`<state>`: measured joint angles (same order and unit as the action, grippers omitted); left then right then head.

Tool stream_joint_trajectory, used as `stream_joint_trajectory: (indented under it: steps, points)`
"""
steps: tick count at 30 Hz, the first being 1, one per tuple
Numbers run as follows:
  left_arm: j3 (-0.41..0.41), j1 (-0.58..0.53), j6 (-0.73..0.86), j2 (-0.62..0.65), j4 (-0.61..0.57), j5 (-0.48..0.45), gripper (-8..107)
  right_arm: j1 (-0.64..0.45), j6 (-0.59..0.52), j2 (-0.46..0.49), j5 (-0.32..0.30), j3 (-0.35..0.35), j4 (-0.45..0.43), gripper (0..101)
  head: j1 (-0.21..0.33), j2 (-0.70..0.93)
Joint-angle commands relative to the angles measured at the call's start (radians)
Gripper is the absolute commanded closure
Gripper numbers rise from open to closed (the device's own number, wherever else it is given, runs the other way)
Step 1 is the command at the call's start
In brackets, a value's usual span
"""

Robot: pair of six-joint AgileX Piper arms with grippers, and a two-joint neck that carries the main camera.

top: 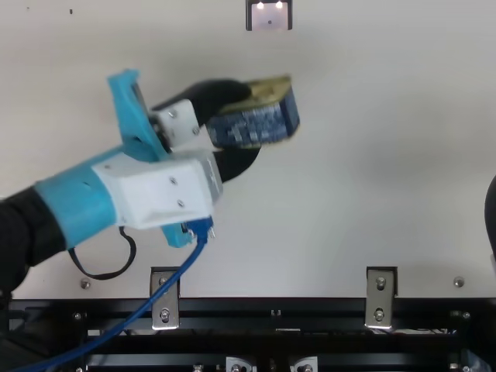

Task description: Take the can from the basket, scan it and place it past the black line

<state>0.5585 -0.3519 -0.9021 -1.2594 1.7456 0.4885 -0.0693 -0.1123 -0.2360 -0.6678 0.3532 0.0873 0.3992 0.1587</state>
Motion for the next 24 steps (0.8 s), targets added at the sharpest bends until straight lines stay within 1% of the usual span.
stream_joint_trajectory:
  steps: [1, 8, 15, 24]
  points:
    - [-0.011, -0.017, 0.017, -0.009, -0.001, -0.016, 89, 0.0, 0.0, 0.0, 0.0, 0.0, 0.0, 0, 0.037, -0.004]
    - [-0.042, -0.064, 0.046, -0.048, -0.001, -0.065, 89, 0.0, 0.0, 0.0, 0.0, 0.0, 0.0, 0, 0.037, -0.004]
    - [-0.062, -0.087, 0.092, -0.102, -0.001, -0.104, 89, 0.0, 0.0, 0.0, 0.0, 0.0, 0.0, 0, 0.037, -0.004]
    - [-0.071, -0.101, 0.123, -0.154, -0.001, -0.126, 89, 0.0, 0.0, 0.0, 0.0, 0.0, 0.0, 0, 0.037, -0.004]
